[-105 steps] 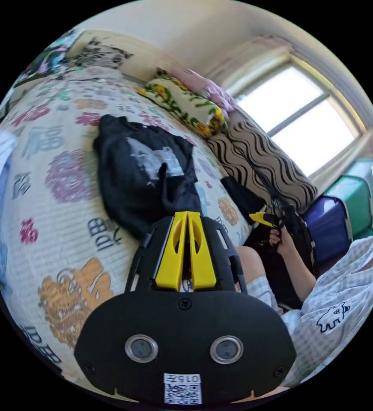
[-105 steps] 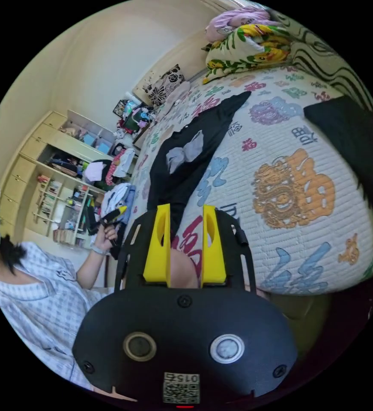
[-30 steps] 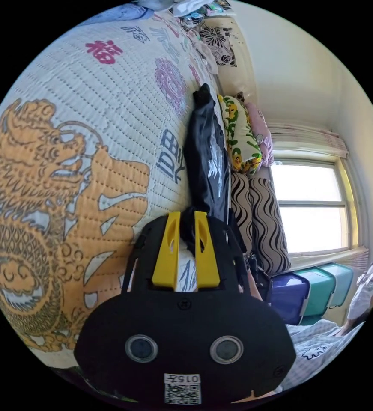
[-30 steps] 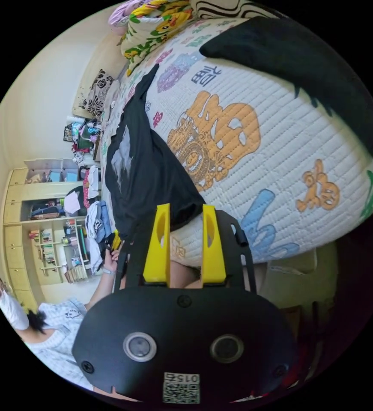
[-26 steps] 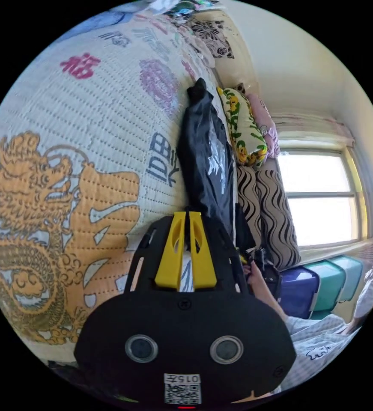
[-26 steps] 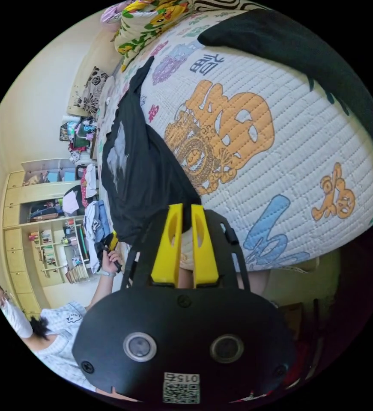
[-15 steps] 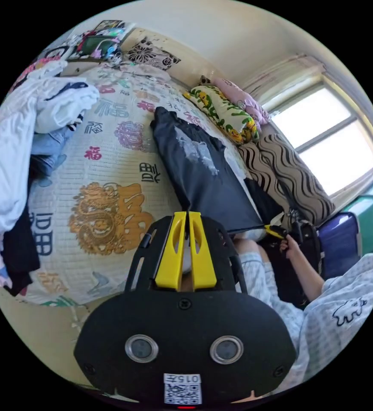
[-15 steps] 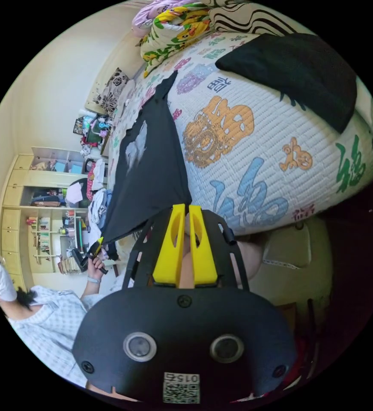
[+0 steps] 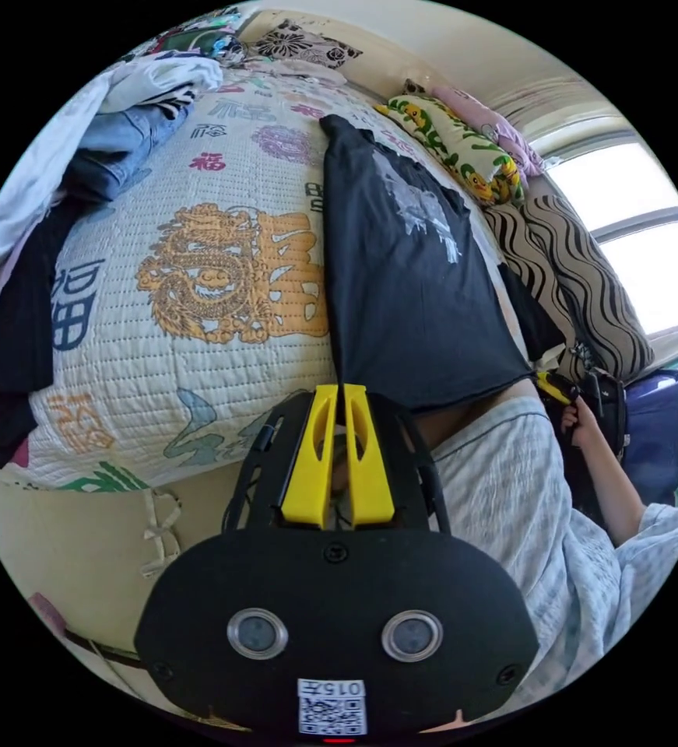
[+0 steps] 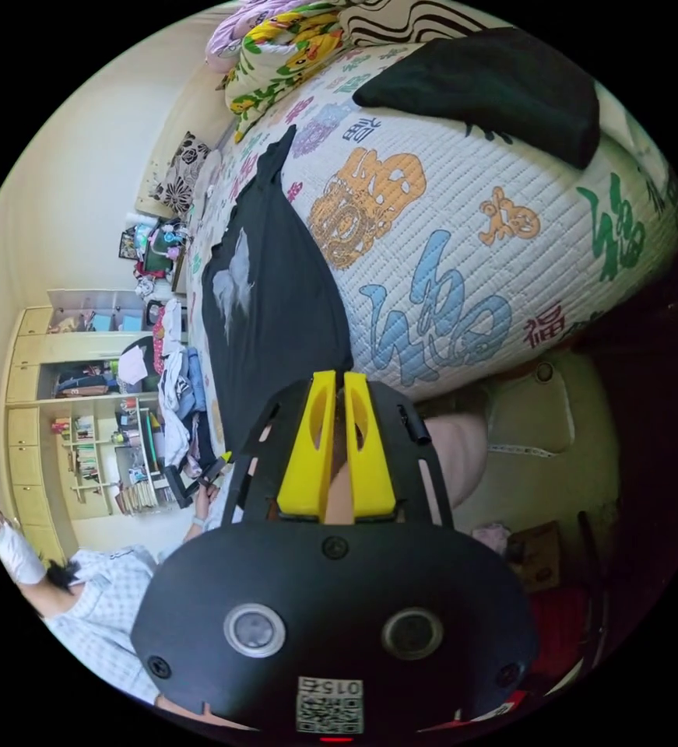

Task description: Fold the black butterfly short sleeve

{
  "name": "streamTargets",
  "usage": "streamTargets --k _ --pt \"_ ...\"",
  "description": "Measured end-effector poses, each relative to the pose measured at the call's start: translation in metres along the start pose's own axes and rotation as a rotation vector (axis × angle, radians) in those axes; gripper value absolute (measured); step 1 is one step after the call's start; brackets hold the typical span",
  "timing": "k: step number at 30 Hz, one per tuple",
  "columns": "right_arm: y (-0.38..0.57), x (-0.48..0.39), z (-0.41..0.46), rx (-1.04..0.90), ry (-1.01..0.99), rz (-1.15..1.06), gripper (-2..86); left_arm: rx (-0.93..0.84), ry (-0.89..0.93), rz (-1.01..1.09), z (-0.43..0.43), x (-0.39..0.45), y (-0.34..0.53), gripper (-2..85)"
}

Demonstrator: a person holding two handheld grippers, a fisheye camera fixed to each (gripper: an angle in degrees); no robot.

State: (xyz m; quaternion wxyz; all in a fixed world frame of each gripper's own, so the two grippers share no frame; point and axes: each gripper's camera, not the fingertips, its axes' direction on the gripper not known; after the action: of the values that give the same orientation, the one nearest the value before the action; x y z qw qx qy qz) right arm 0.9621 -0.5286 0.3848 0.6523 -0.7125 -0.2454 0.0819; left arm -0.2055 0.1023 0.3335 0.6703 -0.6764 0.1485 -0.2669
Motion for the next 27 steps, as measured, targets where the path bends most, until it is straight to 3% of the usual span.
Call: streamTargets --k 3,7,11,15,20,24,27 --pt "-0.008 -0.012 0.000 -0.007 0.021 0.002 0.9 -0.034 -0.036 0.047 -0.005 0.019 -0.004 -0.3" --pt "-0.014 -0.029 0.010 -0.142 0.208 0.008 1.9 -0.066 -0.027 0.061 -0.013 0.040 -0.005 0.2" --pt "-0.011 -0.043 0.006 -0.247 0.261 -0.001 3.5 -0.097 -0.013 0.052 -0.026 0.058 -0.007 1.0" --pt "-0.013 -0.055 -0.020 -0.238 0.376 -0.013 3.5 -0.155 -0.030 0.034 -0.057 0.077 -0.004 1.6" --pt "-0.064 -0.105 -0.072 -0.051 0.266 -0.133 5.2 0.060 -0.084 0.075 -0.137 0.117 -0.034 2.4" --pt "-0.131 -0.140 -0.075 0.049 0.097 -0.197 5.2 0.213 -0.049 0.360 -0.164 0.203 -0.143 5.9" --pt "-0.186 -0.161 -0.055 0.066 0.029 -0.215 5.3 0.222 0.034 0.567 -0.145 0.284 -0.243 7.1"
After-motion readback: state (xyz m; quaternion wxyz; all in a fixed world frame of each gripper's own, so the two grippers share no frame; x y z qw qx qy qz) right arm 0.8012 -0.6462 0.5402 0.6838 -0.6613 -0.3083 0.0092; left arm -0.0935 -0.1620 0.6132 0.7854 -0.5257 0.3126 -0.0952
